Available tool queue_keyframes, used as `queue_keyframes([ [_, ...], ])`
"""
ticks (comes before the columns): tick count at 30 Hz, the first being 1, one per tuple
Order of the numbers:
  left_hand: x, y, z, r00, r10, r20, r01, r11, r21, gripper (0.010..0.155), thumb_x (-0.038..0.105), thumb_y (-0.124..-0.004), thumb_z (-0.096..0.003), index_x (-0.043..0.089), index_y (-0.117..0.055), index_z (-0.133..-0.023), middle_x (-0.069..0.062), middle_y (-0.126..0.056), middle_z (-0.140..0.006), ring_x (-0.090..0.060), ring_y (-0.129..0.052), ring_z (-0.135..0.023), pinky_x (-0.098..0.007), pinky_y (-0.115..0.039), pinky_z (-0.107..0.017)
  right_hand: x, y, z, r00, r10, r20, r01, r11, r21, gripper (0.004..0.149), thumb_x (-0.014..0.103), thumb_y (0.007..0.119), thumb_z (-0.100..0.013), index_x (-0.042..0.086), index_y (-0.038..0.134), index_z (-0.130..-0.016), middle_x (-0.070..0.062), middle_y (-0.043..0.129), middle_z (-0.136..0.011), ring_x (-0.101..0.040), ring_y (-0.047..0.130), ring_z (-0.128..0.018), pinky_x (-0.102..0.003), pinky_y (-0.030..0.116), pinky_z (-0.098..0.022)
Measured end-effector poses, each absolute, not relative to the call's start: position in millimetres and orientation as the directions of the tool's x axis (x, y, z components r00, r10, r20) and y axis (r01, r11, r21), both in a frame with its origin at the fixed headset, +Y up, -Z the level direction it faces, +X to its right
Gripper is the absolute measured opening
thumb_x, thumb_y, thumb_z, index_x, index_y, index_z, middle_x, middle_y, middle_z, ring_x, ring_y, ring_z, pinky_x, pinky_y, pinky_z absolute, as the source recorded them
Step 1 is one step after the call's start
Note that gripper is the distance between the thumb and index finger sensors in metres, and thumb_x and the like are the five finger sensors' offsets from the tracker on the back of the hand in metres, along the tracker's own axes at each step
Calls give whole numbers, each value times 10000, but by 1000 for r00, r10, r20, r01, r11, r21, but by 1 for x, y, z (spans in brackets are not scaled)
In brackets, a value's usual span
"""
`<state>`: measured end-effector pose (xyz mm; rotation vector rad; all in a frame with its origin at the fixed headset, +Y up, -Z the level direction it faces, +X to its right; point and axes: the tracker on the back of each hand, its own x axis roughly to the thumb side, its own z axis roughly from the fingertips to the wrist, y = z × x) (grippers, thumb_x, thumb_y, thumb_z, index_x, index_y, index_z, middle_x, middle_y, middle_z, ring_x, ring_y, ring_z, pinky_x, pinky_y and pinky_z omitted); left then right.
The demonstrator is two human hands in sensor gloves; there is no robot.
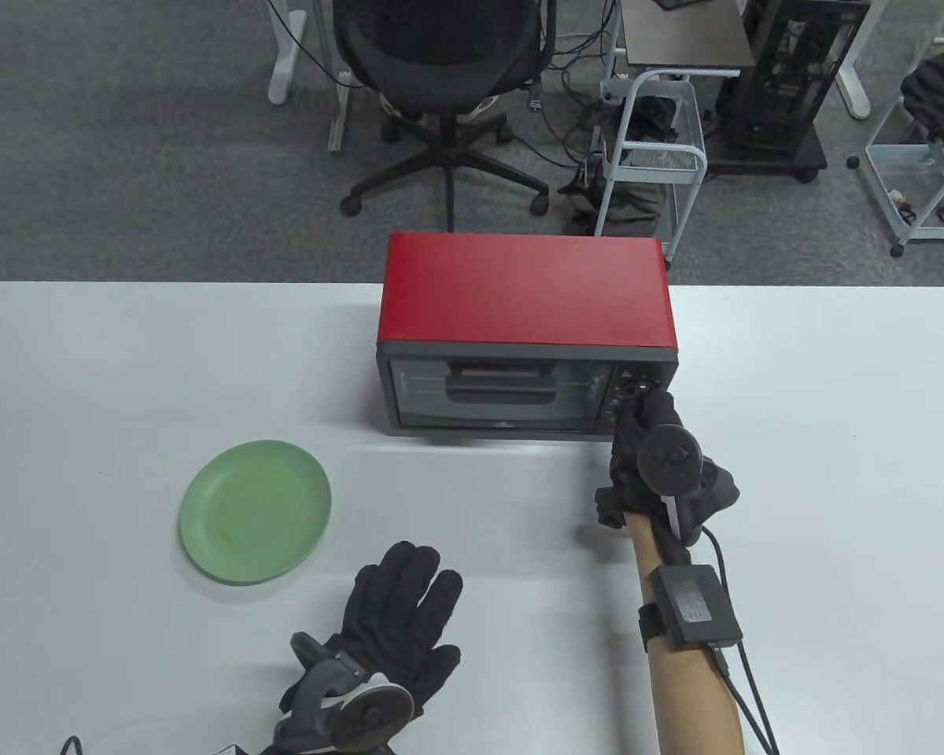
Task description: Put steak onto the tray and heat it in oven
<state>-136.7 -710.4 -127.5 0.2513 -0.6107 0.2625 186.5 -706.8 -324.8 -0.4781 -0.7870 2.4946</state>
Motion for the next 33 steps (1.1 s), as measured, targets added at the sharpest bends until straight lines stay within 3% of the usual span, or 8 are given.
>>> queue_keyframes([
  [7,-137,-711,-128,789,168,591,-313,937,152,799,512,-676,-502,176,-375,-1162,-226,-325,-1211,-537,-370,-1095,-758,-480,-693,185,-713,-322,-869,450,-206,-255,-764,-592,133,399,813,-568,333,883,-659,100,1012,-584,-135,1103,-278,-375,992,-242],
  [10,-136,-711,-128,790,167,590,-310,939,150,801,513,-676,-502,174,-374,-1163,-227,-324,-1211,-537,-369,-1095,-758,-480,-693,186,-722,-322,-896,371,-244,-187,-814,-551,180,430,802,-580,305,884,-681,75,1038,-536,-137,1108,-244,-378,994,-227],
  [13,-136,-711,-128,790,165,590,-308,940,149,801,513,-675,-502,175,-374,-1162,-226,-323,-1211,-536,-369,-1095,-757,-480,-693,188,-734,-323,-884,381,-270,-200,-831,-519,217,443,810,-570,278,890,-686,60,1044,-521,-143,1107,-234,-382,993,-225],
  [18,-136,-711,-128,791,170,587,-307,941,141,801,513,-676,-501,176,-375,-1162,-228,-323,-1211,-539,-369,-1094,-757,-481,-693,184,-743,-324,-877,395,-272,-211,-827,-522,130,416,818,-577,382,863,-694,86,1026,-534,-123,1101,-238,-368,997,-230],
  [21,-137,-711,-128,792,172,586,-307,942,138,800,512,-676,-502,175,-375,-1162,-225,-321,-1212,-538,-368,-1094,-757,-480,-693,182,-745,-324,-864,412,-288,-211,-817,-537,106,413,812,-592,376,871,-672,96,1022,-534,-117,1100,-239,-366,998,-229],
  [24,-136,-711,-129,791,172,587,-307,942,139,801,513,-676,-502,175,-374,-1162,-227,-321,-1212,-537,-368,-1095,-758,-479,-693,176,-742,-324,-902,330,-280,-130,-824,-552,101,396,812,-597,384,844,-691,118,1008,-536,-96,1096,-234,-347,1002,-226],
  [28,-136,-711,-129,791,171,587,-304,943,136,801,513,-676,-502,175,-374,-1163,-226,-323,-1212,-538,-367,-1095,-758,-481,-692,177,-741,-325,-872,398,-286,-188,-810,-556,72,377,810,-612,377,849,-673,122,1000,-548,-97,1092,-243,-349,1001,-230],
  [33,-136,-711,-129,792,171,586,-305,942,137,800,512,-676,-502,175,-375,-1162,-227,-323,-1211,-537,-368,-1095,-759,-480,-692,173,-740,-327,-906,323,-274,-122,-818,-563,77,347,834,-602,366,840,-676,128,998,-537,-90,1091,-228,-345,1003,-221],
])
